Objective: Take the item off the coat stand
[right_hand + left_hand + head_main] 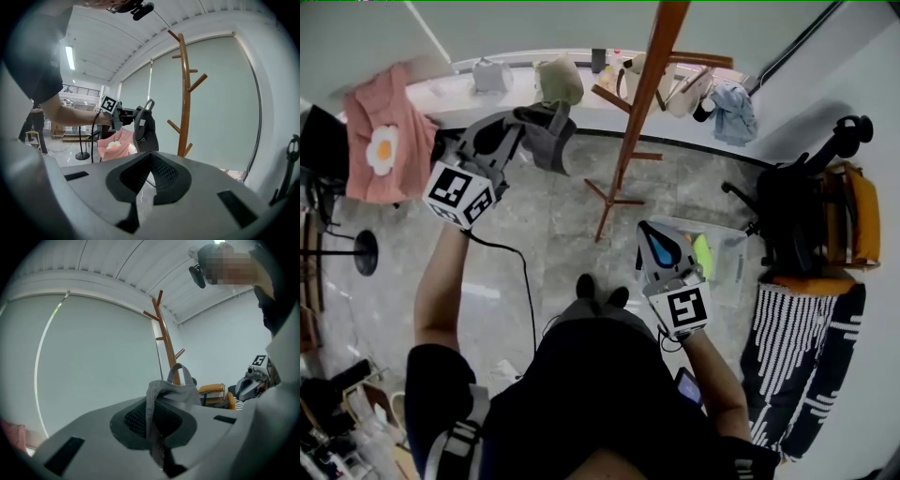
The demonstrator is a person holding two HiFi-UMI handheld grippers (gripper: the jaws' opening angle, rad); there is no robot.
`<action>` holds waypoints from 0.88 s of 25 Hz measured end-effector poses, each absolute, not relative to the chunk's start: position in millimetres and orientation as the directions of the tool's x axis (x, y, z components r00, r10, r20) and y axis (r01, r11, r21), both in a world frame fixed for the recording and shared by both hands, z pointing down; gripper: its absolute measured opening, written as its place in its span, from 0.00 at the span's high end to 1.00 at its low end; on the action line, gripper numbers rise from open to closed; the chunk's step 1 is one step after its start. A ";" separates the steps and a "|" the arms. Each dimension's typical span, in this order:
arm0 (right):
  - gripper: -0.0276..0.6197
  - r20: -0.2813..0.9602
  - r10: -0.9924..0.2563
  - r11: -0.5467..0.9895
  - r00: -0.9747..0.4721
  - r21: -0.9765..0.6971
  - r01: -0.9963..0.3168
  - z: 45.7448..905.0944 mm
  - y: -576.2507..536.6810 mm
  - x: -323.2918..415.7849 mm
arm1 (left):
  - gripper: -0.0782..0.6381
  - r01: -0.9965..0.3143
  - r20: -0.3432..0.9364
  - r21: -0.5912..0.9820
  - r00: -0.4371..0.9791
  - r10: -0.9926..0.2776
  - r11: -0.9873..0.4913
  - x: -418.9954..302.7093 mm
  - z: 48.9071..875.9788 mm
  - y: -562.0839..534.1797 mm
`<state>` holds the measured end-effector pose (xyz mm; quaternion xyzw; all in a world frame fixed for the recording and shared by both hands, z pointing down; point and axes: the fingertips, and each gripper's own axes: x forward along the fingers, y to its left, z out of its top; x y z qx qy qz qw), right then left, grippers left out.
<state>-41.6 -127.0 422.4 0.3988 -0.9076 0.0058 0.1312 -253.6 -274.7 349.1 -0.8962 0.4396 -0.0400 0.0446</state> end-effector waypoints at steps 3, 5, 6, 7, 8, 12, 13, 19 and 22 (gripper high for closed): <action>0.93 0.241 -0.731 0.672 -0.638 0.096 -0.734 420.0 -129.2 -39.6 | 0.85 -0.814 0.012 -0.116 0.572 -0.820 -0.569 -252.0 342.0 -267.1; 0.93 0.234 -0.736 0.667 -0.635 0.094 -0.739 417.8 -129.7 -38.6 | 0.85 -0.831 0.000 -0.115 0.548 -0.836 -0.544 -249.7 338.2 -261.0; 0.93 0.231 -0.738 0.666 -0.634 0.093 -0.740 416.6 -129.3 -38.4 | 0.85 -0.839 -0.004 -0.115 0.536 -0.844 -0.533 -248.1 336.5 -257.7; 0.93 0.229 -0.739 0.665 -0.634 0.092 -0.741 415.7 -128.7 -38.2 | 0.85 -0.847 -0.008 -0.114 0.524 -0.852 -0.520 -246.2 335.1 -254.1; 0.93 0.226 -0.739 0.665 -0.634 0.093 -0.741 414.9 -127.8 -37.9 | 0.85 -0.855 -0.011 -0.113 0.511 -0.860 -0.506 -243.8 333.8 -250.3; 0.93 0.214 -0.745 0.659 -0.632 0.091 -0.747 413.3 -125.2 -34.0 | 0.85 -0.886 -0.021 -0.109 0.454 -0.891 -0.450 -234.8 329.5 -235.0; 0.93 0.211 -0.747 0.657 -0.631 0.088 -0.749 412.9 -124.4 -33.0 | 0.85 -0.893 -0.025 -0.109 0.442 -0.897 -0.437 -233.2 328.1 -231.1; 0.93 0.200 -0.751 0.653 -0.629 0.081 -0.753 411.4 -121.2 -27.4 | 0.85 -0.923 -0.052 -0.107 0.376 -0.925 -0.369 -224.5 322.4 -209.9; 0.93 0.196 -0.754 0.649 -0.627 0.077 -0.757 410.2 -118.3 -23.3 | 0.85 -0.932 -0.053 -0.113 0.351 -0.935 -0.344 -219.7 322.1 -199.6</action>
